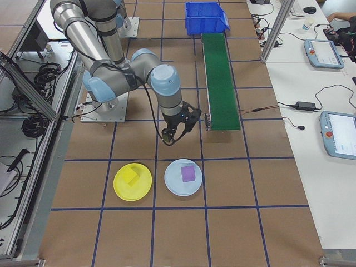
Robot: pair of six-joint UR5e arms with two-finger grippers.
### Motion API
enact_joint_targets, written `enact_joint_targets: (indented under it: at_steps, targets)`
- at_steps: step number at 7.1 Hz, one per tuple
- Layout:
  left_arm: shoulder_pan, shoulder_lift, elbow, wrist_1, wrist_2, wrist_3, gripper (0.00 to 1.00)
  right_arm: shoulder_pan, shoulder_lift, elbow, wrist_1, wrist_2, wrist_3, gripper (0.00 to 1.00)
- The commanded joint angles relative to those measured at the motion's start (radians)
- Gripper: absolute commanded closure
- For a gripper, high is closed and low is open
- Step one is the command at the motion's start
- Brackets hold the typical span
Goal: Move block left to right into plate
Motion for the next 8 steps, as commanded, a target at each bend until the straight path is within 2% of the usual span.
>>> enact_joint_targets:
  at_steps: [1,2,3,5,7,8]
  targets:
    - [0.0,0.0,0.0,0.0,0.0,0.001,0.0,0.244,-0.063,-0.059,0.067,0.008,0.006,0.0]
    - [0.0,0.0,0.0,0.0,0.0,0.001,0.0,0.41,-0.088,-0.062,0.061,0.008,0.017,0.0]
    - [0.0,0.001,0.0,0.0,0.0,0.001,0.0,0.55,-0.088,-0.061,0.062,0.008,0.108,0.0]
    - [0.0,0.0,-0.001,0.0,0.0,0.001,0.0,0.818,-0.074,-0.055,0.047,0.008,0.376,0.0]
    - [0.0,0.0,-0.002,0.0,0.0,0.001,0.0,0.988,-0.039,-0.029,0.047,0.007,0.704,0.0]
    - [0.0,0.0,-0.002,0.0,0.0,0.001,0.0,1.004,-0.038,-0.029,0.047,-0.001,0.718,0.0]
